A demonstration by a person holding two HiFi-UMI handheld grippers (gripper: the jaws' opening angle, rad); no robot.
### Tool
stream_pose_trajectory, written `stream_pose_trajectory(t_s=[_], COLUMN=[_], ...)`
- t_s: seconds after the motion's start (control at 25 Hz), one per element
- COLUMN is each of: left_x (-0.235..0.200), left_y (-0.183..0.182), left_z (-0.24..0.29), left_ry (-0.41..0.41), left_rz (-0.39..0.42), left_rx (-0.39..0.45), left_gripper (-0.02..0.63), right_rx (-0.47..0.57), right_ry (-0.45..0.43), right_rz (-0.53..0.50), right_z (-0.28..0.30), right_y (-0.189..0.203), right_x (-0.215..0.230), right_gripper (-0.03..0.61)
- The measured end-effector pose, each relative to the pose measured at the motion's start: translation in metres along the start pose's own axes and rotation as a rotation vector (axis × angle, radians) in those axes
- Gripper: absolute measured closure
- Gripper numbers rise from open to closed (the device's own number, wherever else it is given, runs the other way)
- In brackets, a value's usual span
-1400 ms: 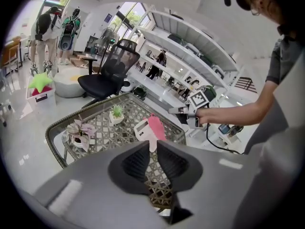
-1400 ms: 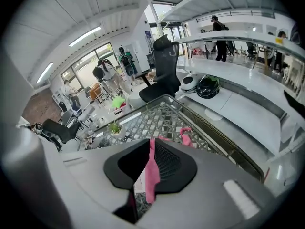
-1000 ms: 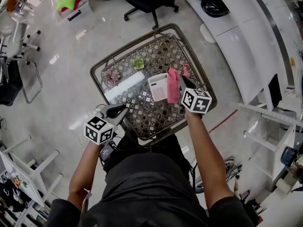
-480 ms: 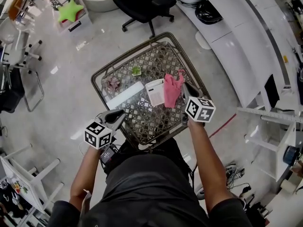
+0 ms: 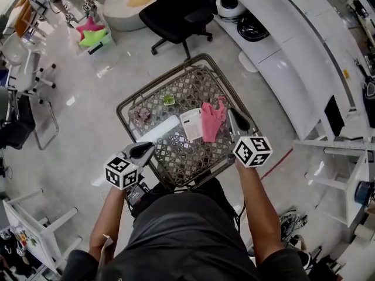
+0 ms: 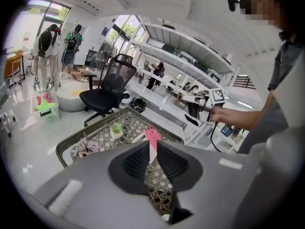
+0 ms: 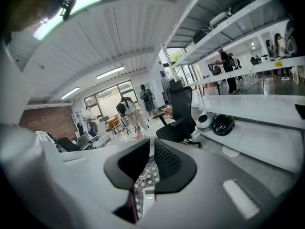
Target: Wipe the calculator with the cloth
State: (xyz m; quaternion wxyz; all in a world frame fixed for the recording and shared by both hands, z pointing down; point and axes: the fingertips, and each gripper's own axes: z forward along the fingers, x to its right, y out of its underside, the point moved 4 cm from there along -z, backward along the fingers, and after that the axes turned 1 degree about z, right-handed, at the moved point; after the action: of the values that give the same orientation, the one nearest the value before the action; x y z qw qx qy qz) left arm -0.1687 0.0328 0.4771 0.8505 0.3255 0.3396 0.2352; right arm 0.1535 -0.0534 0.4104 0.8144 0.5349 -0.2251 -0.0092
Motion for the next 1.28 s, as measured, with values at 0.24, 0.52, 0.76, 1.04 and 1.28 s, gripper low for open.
stream_pose_trajectory(t_s=[0.24,0.52,0.76,1.04,1.28], left_x=[-0.001,-0.002,-0.005,-0.009,-0.018], left_y=[-0.019,-0.028,-0.027,-0.032,-0.020], left_z=[-0.016,-0.038,-0.052,-0.071,-0.092], left_ry=[-0.030,-0.060,-0.083,-0.119,-0.140], left_rz=[0.033,0.059,0.070,0.076,0.062], left_rx=[0.039,0.076,0.105,0.152,0.179], left_gripper=[0.552,0.552,0.552,0.552,0.552], right_rx=[0.097,0.160,0.163,0.171,0.162], right_ry=[-0.065,-0.075,-0.066,-0.055,-0.041], right_rz=[-0.062,-0.141,-0.171,-0.185,-0.201], right_z=[-0.021,-0.053,-0.070,-0.090,-0.103], right_y=[-0.043,-0.080,-0.088,-0.092,-0.088], right_x=[-0.029,-0.057,-0.070,-0.078,-0.093], right_gripper=[0.548,0.545,0.545,0.545,0.545])
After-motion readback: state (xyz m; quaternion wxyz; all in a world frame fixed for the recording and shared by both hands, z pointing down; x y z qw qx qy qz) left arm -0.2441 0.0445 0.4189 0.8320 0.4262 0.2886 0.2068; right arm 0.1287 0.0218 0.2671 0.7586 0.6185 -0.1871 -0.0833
